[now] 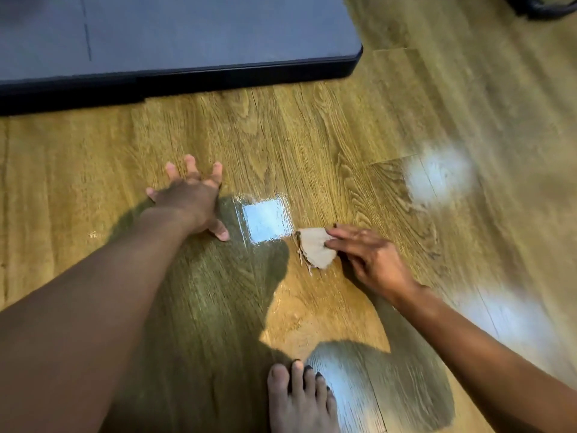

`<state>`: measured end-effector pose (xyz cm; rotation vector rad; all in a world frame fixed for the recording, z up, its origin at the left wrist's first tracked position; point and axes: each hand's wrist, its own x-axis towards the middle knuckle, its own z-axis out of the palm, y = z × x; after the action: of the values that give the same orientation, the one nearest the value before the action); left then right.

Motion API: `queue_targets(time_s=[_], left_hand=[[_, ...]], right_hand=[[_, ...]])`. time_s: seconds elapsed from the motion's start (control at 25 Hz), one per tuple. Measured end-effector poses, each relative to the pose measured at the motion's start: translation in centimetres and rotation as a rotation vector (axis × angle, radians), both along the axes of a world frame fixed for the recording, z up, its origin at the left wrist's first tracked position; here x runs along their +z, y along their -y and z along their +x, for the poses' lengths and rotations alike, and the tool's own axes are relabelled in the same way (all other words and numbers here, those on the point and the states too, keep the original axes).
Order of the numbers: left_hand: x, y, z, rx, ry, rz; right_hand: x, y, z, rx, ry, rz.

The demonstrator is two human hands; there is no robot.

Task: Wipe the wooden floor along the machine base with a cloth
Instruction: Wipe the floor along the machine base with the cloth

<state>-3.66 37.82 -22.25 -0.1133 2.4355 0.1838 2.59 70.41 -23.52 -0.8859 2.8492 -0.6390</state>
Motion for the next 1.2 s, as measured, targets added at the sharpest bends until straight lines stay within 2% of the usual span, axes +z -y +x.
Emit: queue_targets(time_s=[0.08, 0.28, 0.36, 0.48, 0.56, 0.68, 0.8, 0.92, 1.08, 1.2], left_hand=[[0.0, 0.1, 0.1, 0.005, 0.008, 0.006], [-0.2, 0.0, 0.1, -0.008, 0.005, -0.005], [-0.2, -0.2, -0.1, -0.011, 0.018, -0.015], [-0.4, 0.2, -0.1, -0.013, 0.026, -0.008], [-0.4, 0.4, -0.2, -0.007, 0.025, -0.002], [-0.9, 0.4, -0.3, -0.007, 0.039, -0.01], [-1.7, 0.1, -0.6, -0.013, 0.06, 0.006], [-2.1, 0.2, -0.7, -0.028, 0.052, 0.005], [-1.3, 0.1, -0.5, -0.038, 0.037, -0.006], [-0.8, 0.0, -0.3, -0.034, 0.051, -0.003]], right_hand=[[-0.1, 0.7, -0.6, -0.065, -0.01, -0.005], [-0.7, -2.4, 5.0, -0.006, 0.004, -0.119], [-0.7, -1.4, 1.5, -0.019, 0.0, -0.12], [-0.7, 3.2, -8.0, -0.054, -0.09, -0.059], [-0.5, 5.8, -12.7, -0.111, -0.072, -0.068], [-1.3, 5.4, -11.4, -0.157, -0.074, -0.097], [-1.4, 2.7, -7.6, -0.098, -0.088, -0.112], [-0.9, 4.3, -12.7, -0.065, -0.099, -0.045], [-0.3, 8.6, -22.2, -0.198, -0.031, -0.048], [-1.1, 8.3, -20.8, -0.244, -0.029, -0.046]])
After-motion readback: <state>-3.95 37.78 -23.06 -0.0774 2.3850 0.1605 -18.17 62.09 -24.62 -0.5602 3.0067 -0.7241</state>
